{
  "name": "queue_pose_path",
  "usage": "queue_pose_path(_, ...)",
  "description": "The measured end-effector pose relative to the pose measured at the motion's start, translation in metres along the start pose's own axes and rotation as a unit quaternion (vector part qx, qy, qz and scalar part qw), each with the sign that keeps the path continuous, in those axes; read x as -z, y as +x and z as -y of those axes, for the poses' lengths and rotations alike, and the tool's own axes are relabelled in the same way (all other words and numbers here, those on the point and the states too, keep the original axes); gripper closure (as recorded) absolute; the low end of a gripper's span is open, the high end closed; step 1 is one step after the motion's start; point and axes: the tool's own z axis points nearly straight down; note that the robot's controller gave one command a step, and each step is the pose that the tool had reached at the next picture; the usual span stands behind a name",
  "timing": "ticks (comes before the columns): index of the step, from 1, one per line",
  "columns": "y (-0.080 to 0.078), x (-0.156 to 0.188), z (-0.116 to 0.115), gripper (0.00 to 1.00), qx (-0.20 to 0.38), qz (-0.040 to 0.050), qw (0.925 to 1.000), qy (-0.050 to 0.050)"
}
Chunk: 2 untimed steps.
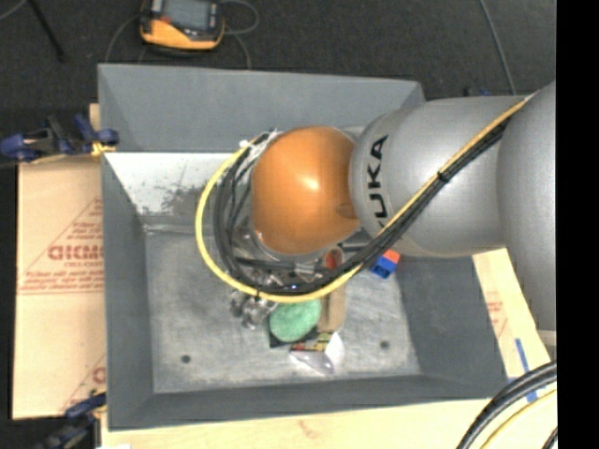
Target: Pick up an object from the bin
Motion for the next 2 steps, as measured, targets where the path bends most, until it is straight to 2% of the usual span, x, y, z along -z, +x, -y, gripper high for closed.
queue_pose_path(2,0.0082,0.0096,0.0066,1.00,0.033,0.0008,0.9994,0.000)
